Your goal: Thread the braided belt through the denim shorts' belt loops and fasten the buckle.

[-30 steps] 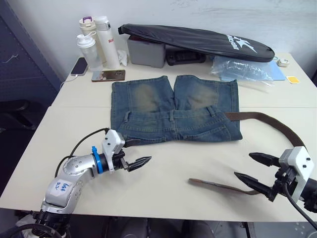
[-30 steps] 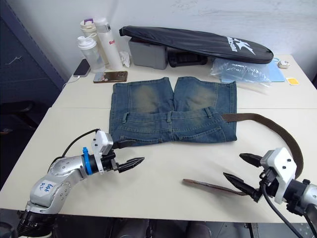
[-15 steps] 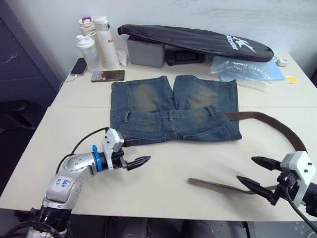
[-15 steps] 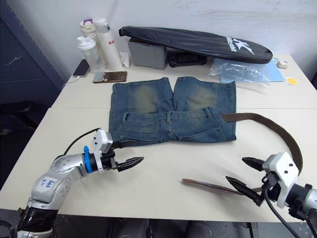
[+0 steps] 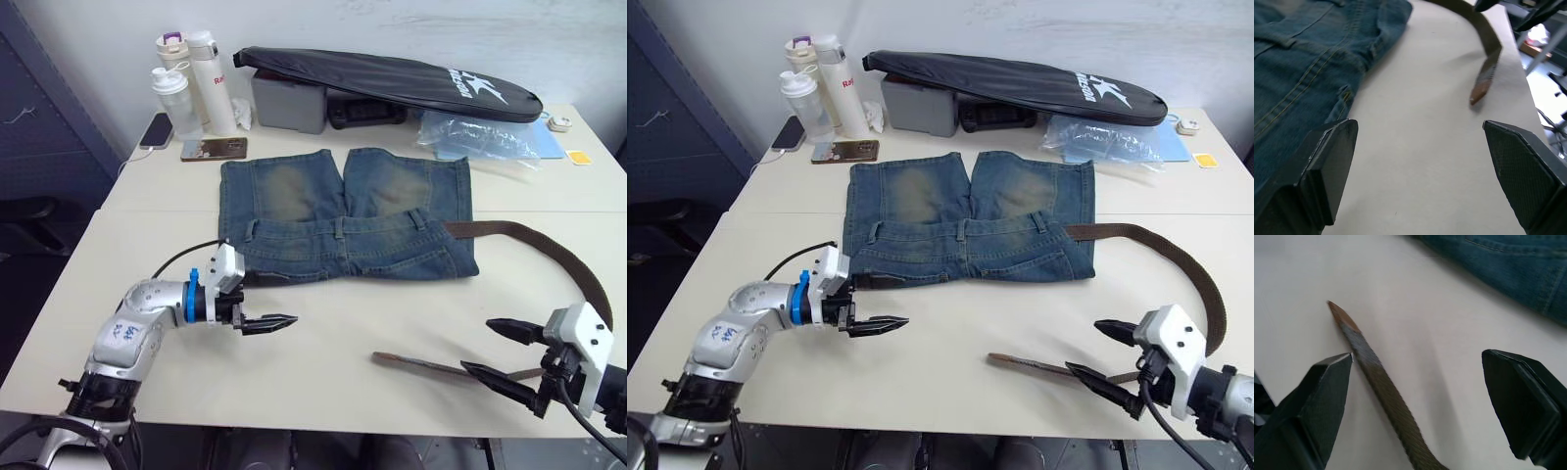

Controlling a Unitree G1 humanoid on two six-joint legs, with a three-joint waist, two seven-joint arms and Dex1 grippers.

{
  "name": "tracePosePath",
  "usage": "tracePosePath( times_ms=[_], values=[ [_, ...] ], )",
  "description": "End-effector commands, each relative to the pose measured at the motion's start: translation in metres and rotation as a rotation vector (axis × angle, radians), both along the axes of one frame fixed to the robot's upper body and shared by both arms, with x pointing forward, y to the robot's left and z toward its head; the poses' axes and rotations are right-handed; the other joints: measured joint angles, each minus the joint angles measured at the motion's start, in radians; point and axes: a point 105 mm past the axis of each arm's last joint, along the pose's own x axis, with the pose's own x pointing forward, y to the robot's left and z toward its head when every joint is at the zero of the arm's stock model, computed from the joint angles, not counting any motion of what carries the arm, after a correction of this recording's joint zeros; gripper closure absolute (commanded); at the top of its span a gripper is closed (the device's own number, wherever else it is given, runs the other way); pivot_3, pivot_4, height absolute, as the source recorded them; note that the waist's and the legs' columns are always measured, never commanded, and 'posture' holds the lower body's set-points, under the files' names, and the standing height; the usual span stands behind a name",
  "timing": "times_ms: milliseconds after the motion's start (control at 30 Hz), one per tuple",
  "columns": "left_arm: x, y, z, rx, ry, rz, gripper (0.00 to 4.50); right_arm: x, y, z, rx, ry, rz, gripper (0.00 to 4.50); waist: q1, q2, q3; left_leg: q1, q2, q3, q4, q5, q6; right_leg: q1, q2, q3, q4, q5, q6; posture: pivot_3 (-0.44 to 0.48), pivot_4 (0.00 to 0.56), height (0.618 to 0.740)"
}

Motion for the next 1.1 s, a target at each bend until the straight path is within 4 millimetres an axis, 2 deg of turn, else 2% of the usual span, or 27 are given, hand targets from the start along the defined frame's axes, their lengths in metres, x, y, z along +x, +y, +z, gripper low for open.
tracePosePath(
  times_ms=[33,167,333,633,833,867,967,1033,1100],
  values=[
    [-0.008,-0.002,0.009,0.067,-0.085,-0.156,0.00,-0.007,0.011,0.015,-0.067,0.004,0.084,0.03,-0.001,0.000,0.000,0.000,0.000,0.001,0.000,0.000,0.000,0.000,0.000,0.000,0.000,0.000,0.000,0.000,0.150,0.740],
    [-0.013,0.000,0.008,0.167,-0.087,-0.264,0.00,-0.019,0.024,0.006,-0.164,0.064,0.177,0.03,0.002,0.000,0.000,0.000,0.001,0.000,-0.001,-0.001,-0.001,0.000,0.002,0.000,0.000,0.000,-0.001,0.000,0.150,0.740],
    [-0.015,-0.007,0.013,0.204,-0.134,-0.333,0.00,-0.014,0.032,-0.009,-0.215,0.043,0.199,0.03,0.001,-0.002,0.001,0.000,0.002,0.000,0.000,-0.001,-0.002,0.000,0.004,0.000,0.000,0.000,-0.001,0.000,0.150,0.740],
    [-0.016,-0.028,0.018,0.157,-0.196,-0.339,0.00,-0.012,0.024,-0.018,-0.260,0.035,0.203,0.03,0.001,-0.004,0.002,0.000,0.002,0.000,0.002,-0.001,-0.002,0.000,0.004,0.000,0.005,0.000,-0.001,0.000,0.150,0.740],
    [-0.012,-0.038,0.019,0.137,-0.222,-0.309,0.00,0.006,0.038,-0.045,-0.242,-0.029,0.168,0.03,-0.003,-0.004,0.002,0.000,0.003,0.000,0.004,-0.001,-0.002,0.000,0.004,0.001,0.003,0.000,-0.001,0.000,0.150,0.740],
    [-0.011,-0.038,0.018,0.142,-0.219,-0.301,0.00,0.012,0.035,-0.051,-0.285,-0.044,0.158,0.03,-0.004,-0.004,0.002,0.000,0.003,0.000,0.004,-0.001,-0.002,0.000,0.004,0.001,0.002,0.000,-0.001,0.000,0.150,0.740],
    [-0.011,-0.037,0.015,0.159,-0.212,-0.285,0.00,0.023,0.023,-0.065,-0.375,-0.037,0.109,0.74,-0.004,-0.003,0.002,0.001,0.003,0.001,0.004,-0.001,-0.002,0.000,0.004,0.002,0.003,0.000,-0.001,0.000,0.150,0.740],
    [-0.010,-0.035,0.014,0.159,-0.207,-0.271,0.00,0.022,0.017,-0.072,-0.415,-0.017,0.111,1.69,-0.003,-0.003,0.002,0.001,0.003,0.001,0.004,-0.001,-0.002,0.000,0.004,0.002,0.007,0.000,-0.001,0.000,0.150,0.740],
    [-0.009,-0.034,0.016,0.134,-0.190,-0.246,0.00,0.022,0.022,-0.070,-0.385,-0.023,0.120,2.64,-0.003,-0.004,0.002,0.001,0.003,0.001,0.005,-0.001,-0.002,0.000,0.005,0.002,0.008,0.000,-0.001,0.000,0.150,0.740]
  ],
)
